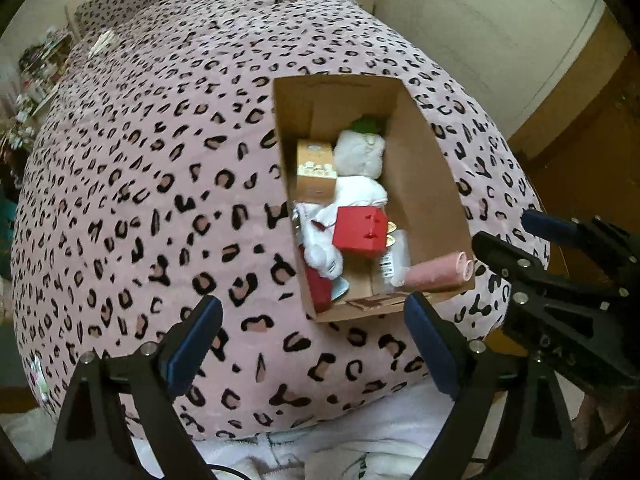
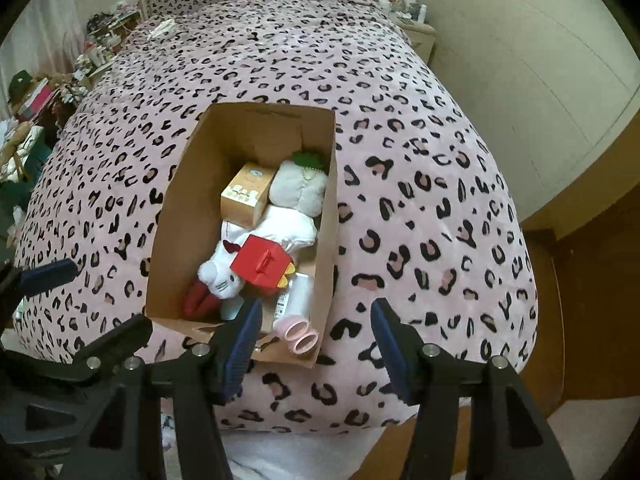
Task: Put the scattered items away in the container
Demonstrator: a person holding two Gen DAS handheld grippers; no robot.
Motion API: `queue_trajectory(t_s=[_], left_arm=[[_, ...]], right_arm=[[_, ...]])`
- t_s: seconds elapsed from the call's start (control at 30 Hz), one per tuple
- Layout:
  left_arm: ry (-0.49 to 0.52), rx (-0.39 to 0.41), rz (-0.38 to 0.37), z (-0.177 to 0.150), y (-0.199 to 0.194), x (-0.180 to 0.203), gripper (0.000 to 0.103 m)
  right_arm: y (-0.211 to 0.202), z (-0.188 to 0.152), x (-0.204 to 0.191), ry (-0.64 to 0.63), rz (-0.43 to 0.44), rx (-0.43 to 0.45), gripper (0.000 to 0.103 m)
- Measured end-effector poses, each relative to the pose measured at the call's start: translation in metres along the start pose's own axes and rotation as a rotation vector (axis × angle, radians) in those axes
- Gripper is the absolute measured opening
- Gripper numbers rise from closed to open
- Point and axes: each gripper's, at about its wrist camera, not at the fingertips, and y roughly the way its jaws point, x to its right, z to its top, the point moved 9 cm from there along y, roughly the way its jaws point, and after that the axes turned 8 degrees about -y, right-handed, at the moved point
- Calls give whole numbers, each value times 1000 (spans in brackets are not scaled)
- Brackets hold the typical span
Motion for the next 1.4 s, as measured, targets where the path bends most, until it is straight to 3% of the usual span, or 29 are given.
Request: queue_trajectory(t_s=[0.33, 0.73, 1.4], left_arm=[[-26, 3, 16, -16, -12, -7, 94], [-7, 1, 28, -25, -8, -6, 95], [56, 44, 29, -11, -12, 16, 95]], right_arm=[[-25, -11, -2, 86, -74, 47, 58], [-23, -23, -7, 139, -62, 33, 58], [-26, -16, 0, 160, -38, 48, 58]])
